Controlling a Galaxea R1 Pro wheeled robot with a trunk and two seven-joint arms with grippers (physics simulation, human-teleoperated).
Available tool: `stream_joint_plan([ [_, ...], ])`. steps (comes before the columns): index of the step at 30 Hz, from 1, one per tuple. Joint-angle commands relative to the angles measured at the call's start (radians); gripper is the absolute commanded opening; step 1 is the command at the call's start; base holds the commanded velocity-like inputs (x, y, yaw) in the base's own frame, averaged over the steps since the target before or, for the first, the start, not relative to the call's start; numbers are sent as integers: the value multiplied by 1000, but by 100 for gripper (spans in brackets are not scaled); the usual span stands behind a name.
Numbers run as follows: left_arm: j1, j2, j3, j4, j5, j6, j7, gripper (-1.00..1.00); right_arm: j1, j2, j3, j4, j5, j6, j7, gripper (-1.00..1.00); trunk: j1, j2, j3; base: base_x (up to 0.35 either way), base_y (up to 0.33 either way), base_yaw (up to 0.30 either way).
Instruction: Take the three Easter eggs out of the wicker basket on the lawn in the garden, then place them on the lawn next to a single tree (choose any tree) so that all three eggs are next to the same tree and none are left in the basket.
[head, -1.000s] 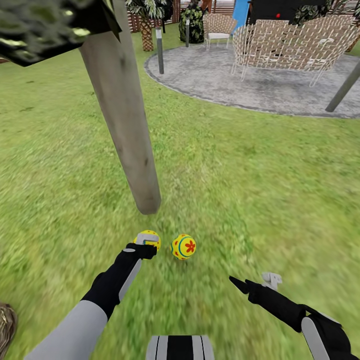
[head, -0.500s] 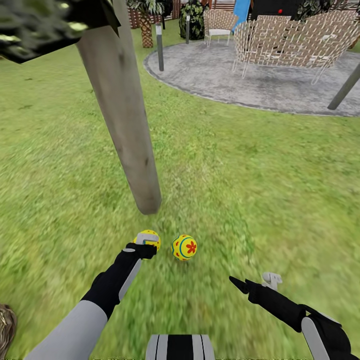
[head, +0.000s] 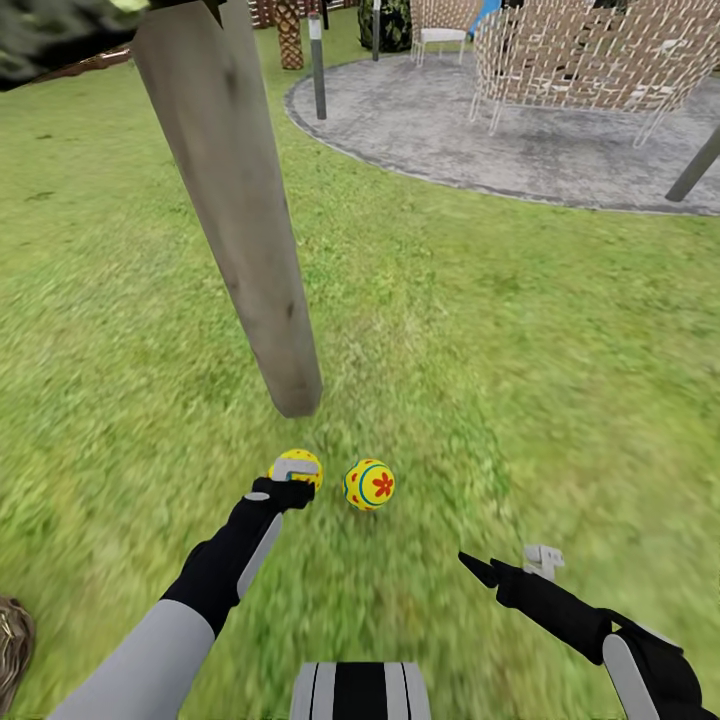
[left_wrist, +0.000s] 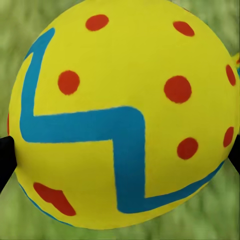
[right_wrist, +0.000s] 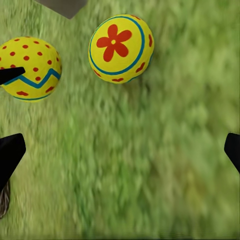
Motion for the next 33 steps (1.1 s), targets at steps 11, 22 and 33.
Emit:
stream_joint_plan([
  [11,0,0,-3,-10,10,-1,7,-100,0,0,-1,0,-5,7,1,100,4,-3,-39,0,0,0],
  [22,2,1,-3,-22,10,-2,7,-100,0,0,-1,0,-5,7,1,100,5,-3,-47,0,0,0],
  [33,2,1,-3,-34,10,-2,7,-100,0,0,-1,0,-3,7,1,100,8,-5,-74,0,0,0],
])
